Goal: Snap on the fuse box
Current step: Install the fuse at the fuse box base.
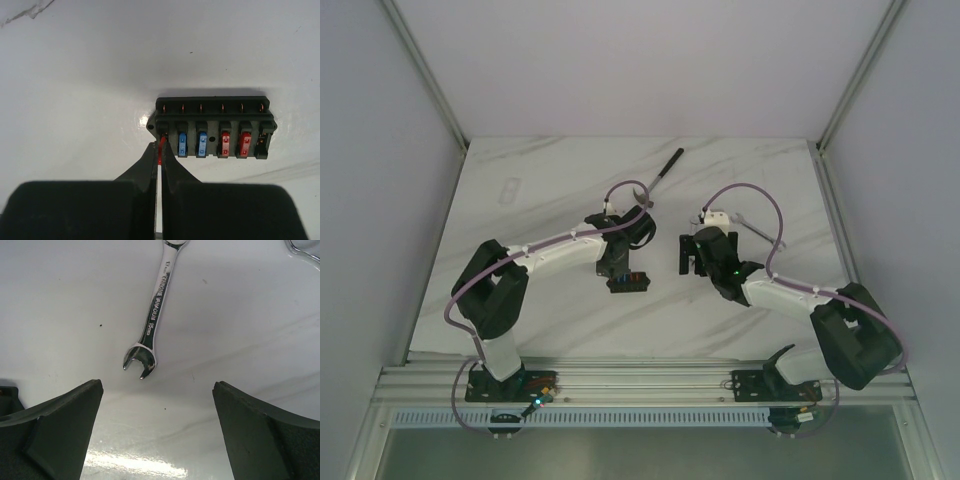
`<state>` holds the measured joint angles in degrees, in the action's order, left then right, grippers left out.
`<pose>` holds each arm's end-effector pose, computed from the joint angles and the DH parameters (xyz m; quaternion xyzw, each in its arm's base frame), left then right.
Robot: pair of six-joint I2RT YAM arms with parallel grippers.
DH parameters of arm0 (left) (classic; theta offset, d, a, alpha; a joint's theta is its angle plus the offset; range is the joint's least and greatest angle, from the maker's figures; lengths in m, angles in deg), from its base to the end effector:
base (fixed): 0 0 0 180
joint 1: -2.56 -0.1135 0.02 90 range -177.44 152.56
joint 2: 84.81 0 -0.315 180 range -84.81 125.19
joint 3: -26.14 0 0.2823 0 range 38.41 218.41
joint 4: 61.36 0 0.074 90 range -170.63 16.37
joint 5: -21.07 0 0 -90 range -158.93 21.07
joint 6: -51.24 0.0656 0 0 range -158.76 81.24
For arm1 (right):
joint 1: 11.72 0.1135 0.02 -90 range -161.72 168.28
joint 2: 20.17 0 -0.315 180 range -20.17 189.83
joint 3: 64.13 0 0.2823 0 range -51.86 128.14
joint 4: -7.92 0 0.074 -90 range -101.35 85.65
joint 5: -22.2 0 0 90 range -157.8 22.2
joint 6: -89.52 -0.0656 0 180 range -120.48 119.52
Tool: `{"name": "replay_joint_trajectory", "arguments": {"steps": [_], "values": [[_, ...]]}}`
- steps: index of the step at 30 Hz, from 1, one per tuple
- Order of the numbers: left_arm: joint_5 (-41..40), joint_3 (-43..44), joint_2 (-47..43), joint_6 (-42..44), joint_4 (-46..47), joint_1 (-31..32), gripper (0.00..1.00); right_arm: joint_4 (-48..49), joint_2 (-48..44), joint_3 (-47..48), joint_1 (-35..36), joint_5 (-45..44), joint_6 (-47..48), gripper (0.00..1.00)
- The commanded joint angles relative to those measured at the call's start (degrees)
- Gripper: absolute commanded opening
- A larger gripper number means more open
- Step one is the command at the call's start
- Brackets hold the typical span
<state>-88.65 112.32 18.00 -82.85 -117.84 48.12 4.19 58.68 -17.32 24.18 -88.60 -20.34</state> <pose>0.2957 -0.2699 0.2100 -0.0126 0.9748 0.0181 0.2220 0.2633 0.1618 0.1937 -0.0407 0.8784 0.0676 0.4714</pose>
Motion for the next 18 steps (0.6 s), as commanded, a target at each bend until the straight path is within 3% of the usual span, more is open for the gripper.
{"name": "replay_joint_trajectory", "arguments": {"steps": [1, 18], "values": [[-1.15, 1.66, 0.97, -0.63, -1.15, 0.38, 0.0, 1.14, 0.61, 0.04, -0.22, -0.39, 0.08, 1.0], [-1.32, 1.39, 3.0, -0.81, -1.17, 0.6, 0.0, 1.13, 0.79, 0.0, -0.39, -0.12, 0.13, 1.0]]}}
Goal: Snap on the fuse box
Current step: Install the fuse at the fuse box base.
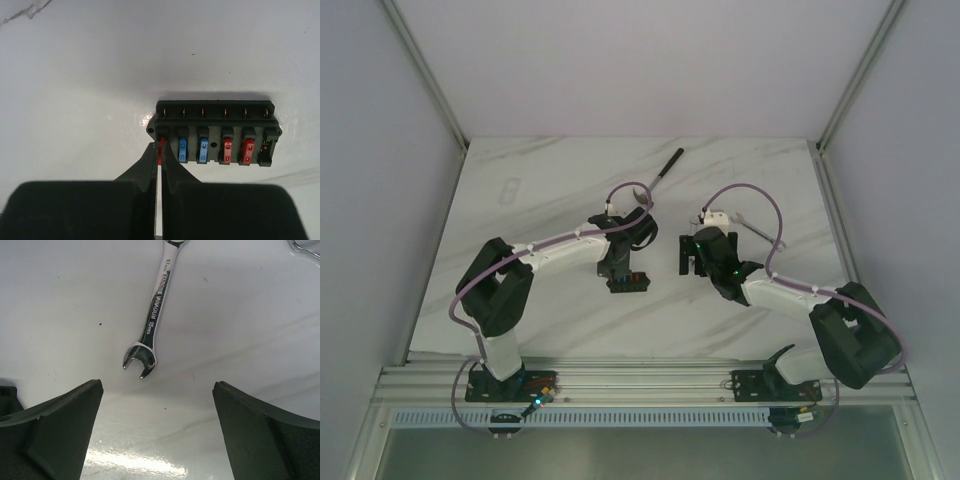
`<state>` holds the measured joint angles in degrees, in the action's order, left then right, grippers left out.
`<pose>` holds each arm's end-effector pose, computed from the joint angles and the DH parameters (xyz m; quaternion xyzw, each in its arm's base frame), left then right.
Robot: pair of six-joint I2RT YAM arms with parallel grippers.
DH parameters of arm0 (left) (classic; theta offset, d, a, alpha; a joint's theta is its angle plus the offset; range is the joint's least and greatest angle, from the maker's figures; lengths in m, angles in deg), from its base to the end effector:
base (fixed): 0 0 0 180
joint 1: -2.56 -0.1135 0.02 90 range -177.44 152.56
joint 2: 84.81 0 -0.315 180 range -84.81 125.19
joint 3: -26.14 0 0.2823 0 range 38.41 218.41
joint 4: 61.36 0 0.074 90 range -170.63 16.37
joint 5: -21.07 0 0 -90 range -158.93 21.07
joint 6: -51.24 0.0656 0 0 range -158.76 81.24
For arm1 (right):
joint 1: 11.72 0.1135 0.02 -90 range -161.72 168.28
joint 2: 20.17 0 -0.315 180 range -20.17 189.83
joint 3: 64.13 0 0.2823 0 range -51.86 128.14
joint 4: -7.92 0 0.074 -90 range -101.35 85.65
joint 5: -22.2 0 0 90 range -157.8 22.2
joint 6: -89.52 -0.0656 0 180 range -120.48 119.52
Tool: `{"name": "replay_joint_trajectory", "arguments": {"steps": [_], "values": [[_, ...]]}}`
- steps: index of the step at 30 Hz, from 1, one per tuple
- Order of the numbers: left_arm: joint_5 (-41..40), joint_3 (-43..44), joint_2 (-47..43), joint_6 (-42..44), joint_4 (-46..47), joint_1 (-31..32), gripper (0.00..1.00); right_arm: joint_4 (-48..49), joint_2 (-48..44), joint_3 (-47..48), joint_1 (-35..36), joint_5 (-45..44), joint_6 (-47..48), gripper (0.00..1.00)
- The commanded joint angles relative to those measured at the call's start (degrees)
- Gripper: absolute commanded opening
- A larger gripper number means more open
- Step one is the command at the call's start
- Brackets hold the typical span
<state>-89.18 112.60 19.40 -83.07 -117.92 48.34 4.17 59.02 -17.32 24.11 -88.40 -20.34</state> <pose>0.2972 -0.2729 0.2023 -0.0115 0.9754 0.0280 0.2182 0.2638 0.1620 0.1919 -0.0416 0.8799 0.0672 0.4685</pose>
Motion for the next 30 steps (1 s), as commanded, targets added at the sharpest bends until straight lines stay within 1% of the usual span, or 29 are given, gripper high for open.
{"name": "replay_joint_trajectory", "arguments": {"steps": [1, 8, 17, 28, 30], "values": [[-0.93, 1.0, 1.74, -0.61, -0.96, 0.45, 0.0, 1.14, 0.5, 0.0, -0.33, -0.24, 0.09, 1.0], [-0.92, 0.3, 2.84, -1.17, -0.57, 0.53, 0.0, 1.1, 0.71, 0.08, -0.31, 0.04, 0.11, 1.0], [0.7, -4.21, 3.28, -3.28, 2.63, 0.97, 0.0, 1.15, 1.05, 0.17, -0.3, 0.56, 0.13, 1.0], [0.97, -3.92, 0.76, -3.06, 3.18, 1.5, 0.0, 1.07, 0.81, 0.35, -0.3, 1.62, 0.21, 1.0], [0.78, -4.16, 0.45, -3.2, 3.18, 1.51, 0.03, 1.05, 0.73, 0.42, -0.3, 1.94, 0.27, 1.0]]}}
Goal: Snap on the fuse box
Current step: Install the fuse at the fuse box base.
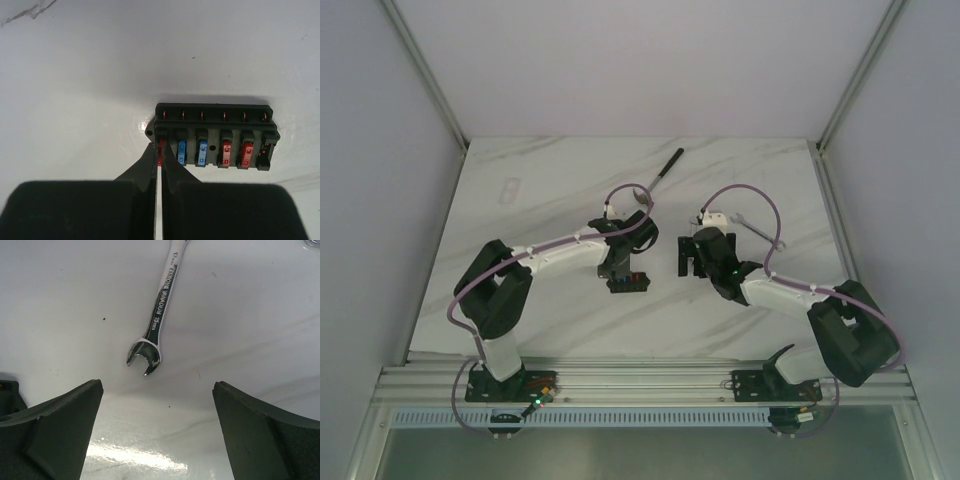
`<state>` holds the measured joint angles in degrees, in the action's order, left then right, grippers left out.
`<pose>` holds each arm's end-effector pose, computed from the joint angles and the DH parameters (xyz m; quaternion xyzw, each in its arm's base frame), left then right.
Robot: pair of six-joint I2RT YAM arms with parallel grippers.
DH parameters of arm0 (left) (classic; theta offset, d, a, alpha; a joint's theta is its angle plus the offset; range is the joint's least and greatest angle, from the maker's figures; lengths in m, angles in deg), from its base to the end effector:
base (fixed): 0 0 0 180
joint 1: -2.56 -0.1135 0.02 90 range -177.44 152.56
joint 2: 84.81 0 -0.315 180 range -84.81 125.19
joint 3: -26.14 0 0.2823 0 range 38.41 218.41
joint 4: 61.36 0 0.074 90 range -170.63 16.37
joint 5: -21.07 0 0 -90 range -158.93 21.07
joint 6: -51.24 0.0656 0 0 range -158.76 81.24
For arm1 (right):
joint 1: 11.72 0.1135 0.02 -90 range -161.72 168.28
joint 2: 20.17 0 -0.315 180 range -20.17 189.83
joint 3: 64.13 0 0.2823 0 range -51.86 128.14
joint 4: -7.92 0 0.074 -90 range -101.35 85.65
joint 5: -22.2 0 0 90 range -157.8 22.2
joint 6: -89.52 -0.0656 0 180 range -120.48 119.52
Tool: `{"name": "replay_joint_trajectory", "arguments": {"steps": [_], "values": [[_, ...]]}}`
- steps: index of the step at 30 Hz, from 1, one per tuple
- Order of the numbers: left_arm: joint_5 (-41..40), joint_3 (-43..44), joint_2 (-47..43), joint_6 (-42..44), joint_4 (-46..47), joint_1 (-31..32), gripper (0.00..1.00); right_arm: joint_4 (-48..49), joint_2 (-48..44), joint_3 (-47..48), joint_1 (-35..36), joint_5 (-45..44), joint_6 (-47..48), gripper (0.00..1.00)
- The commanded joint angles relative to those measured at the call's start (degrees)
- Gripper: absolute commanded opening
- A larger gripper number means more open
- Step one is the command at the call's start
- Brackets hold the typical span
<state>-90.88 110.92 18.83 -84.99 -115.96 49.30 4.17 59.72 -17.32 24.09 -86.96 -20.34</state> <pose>0.2919 -0.2744 0.1991 -0.0231 0.9716 0.0273 0.2339 0.2641 0.1640 0.1880 -0.0486 0.8836 0.0744 0.4597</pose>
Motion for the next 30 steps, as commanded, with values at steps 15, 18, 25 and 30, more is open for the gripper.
{"name": "replay_joint_trajectory", "arguments": {"steps": [15, 18, 25, 30], "values": [[4.56, -9.83, 0.73, -3.34, 6.03, 0.54, 0.0, 0.6, 0.05, 0.96, -0.27, 1.74, 0.17, 1.0], [6.2, -11.29, 0.7, -3.25, 7.72, 0.6, 0.0, 0.6, 0.32, 1.13, -0.25, 2.0, 0.2, 1.0], [7.03, -10.87, 2.24, -3.15, 8.7, 1.6, 0.0, 0.68, 0.81, 1.31, -0.26, 2.67, -0.06, 1.0], [8.05, -11.95, 4.19, -3.12, 8.62, 1.6, 0.0, 0.71, 0.82, 1.31, -0.29, 2.98, -0.13, 1.0]]}}
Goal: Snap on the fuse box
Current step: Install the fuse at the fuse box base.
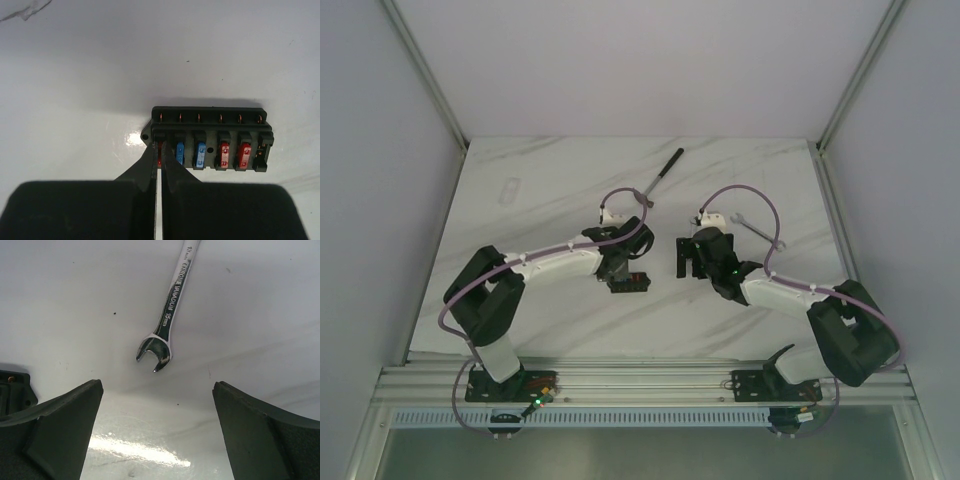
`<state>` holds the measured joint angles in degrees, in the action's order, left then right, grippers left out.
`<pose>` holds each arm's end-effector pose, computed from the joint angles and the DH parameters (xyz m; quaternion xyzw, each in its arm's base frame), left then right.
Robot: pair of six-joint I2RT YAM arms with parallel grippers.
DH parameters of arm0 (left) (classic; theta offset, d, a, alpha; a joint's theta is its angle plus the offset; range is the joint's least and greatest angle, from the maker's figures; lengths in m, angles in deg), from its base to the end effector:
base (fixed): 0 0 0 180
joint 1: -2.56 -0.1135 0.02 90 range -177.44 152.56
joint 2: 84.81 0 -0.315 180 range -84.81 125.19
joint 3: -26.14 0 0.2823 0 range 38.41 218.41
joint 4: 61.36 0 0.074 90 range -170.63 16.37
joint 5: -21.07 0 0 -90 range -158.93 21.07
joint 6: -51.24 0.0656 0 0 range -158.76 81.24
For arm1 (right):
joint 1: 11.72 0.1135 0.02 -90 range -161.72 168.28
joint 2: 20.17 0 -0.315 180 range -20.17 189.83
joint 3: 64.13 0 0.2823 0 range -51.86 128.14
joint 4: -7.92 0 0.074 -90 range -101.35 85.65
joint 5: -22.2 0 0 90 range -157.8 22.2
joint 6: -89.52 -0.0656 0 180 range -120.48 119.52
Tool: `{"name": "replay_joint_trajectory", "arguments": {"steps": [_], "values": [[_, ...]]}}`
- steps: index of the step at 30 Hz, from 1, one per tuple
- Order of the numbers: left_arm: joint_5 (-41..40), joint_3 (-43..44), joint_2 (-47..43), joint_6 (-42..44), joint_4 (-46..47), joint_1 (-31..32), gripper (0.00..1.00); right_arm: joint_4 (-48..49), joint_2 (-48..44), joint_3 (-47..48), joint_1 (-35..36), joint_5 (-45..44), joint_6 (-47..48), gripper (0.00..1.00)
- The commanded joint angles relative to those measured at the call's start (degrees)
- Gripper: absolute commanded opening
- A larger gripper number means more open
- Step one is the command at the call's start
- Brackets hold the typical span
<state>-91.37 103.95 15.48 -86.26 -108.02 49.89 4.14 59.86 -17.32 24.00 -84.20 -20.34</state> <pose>0.2794 -0.2661 0.1897 -0.0367 0.9646 -0.0013 0.2611 0.2633 0.1665 0.1867 -0.0592 0.8861 0.0930 0.4502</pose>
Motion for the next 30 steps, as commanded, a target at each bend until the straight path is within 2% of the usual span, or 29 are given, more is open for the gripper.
{"name": "replay_joint_trajectory", "arguments": {"steps": [1, 10, 11, 14, 22, 30], "values": [[8.66, -5.51, 7.88, -1.99, 0.72, 1.01, 0.0, 0.69, 0.77, 1.31, -0.17, 0.23, -0.09, 1.0], [8.9, -7.07, 7.43, -2.14, 1.65, 1.06, 0.0, 0.51, 0.63, 1.23, -0.21, 0.65, -0.18, 1.0], [9.13, -6.4, 6.85, -1.96, 1.63, 1.16, 0.06, 0.41, 0.42, 1.3, -0.15, 0.87, -0.16, 1.0], [8.85, -4.0, 3.04, -1.48, 1.64, 1.14, 0.14, 0.12, -0.28, 1.4, -0.14, 1.11, -0.25, 1.0], [5.97, 0.93, -3.82, -0.85, 0.04, 0.7, 0.3, -0.79, -1.54, 1.66, -0.14, 1.79, -0.69, 1.0], [6.53, 0.74, -4.64, -0.51, -0.9, -1.1, 0.33, -1.61, -2.11, 2.27, -0.17, 2.18, -0.89, 1.0]]}}
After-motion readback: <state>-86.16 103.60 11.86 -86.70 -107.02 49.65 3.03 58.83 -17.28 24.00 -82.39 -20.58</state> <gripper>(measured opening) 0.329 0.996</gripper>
